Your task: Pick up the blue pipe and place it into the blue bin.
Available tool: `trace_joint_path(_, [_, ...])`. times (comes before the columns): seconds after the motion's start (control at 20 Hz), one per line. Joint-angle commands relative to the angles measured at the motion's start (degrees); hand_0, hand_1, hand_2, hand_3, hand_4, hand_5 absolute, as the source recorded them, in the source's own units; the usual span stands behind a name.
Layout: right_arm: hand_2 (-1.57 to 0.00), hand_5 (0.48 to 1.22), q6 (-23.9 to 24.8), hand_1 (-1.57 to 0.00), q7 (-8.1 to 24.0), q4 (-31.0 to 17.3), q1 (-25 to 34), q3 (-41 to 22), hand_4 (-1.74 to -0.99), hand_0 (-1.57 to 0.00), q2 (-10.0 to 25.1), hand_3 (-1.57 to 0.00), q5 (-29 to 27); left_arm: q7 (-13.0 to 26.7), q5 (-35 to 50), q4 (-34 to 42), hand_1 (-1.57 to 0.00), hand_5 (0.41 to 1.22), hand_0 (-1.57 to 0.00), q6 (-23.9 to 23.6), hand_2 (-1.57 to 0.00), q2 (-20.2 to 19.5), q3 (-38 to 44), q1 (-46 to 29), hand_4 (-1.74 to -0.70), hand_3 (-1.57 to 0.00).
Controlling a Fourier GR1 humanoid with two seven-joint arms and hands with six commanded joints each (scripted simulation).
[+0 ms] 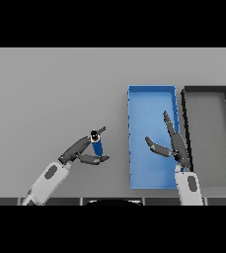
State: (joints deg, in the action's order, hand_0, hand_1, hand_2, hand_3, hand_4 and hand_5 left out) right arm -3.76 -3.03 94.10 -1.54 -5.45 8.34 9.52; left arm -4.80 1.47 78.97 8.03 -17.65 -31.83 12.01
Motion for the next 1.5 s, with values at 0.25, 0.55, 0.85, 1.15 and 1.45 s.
trace_joint_path(0.25, [0.0, 0.56, -0.1, 0.0, -0.4, 1.1, -0.9, 0.1, -1.196, 0.0, 0.4, 0.0, 0.0, -1.4, 5.6, -2.8, -0.25, 0.675, -0.04, 2.3, -0.42, 5.1, 1.6, 1.3, -1.27, -0.35])
trace_joint_path(0.55, [0.0, 0.561, -0.1, 0.0, -0.3, 0.8, -0.7, 0.2, -1.179, 0.0, 0.7, 0.0, 0.2, -1.4, 6.0, -1.9, -1.19, 1.078, -1.1, 1.7, -1.25, 7.2, 0.9, 0.4, -1.59, -1.2])
trace_joint_path(0.85, [0.0, 0.558, 0.2, 0.0, 0.2, -0.5, 0.4, 0.1, -1.171, 0.0, 0.7, 0.0, 0.9, -5.2, 2.3, -1.7, -1.47, 1.183, -1.45, -0.5, -1.49, 7.8, -0.7, 0.0, -1.51, -1.47])
trace_joint_path(1.15, [0.0, 0.551, 0.4, 0.0, 0.6, 0.4, -0.2, 0.2, -1.144, 0.0, 1.3, 0.0, 1.4, -7.7, 3.3, 4.1, -1.54, 1.211, -1.54, -0.1, -1.55, 10.2, 0.4, 0.7, -1.48, -1.54])
trace_joint_path(1.45, [0.0, 0.567, 0.4, 0.0, 0.2, 0.0, -0.1, 0.0, -1.126, 0.0, 1.4, 0.0, 1.9, -2.2, 2.7, 8.5, -1.56, 1.218, -1.56, 0.9, -1.57, 11.1, 0.9, 3.2, -1.47, -1.56])
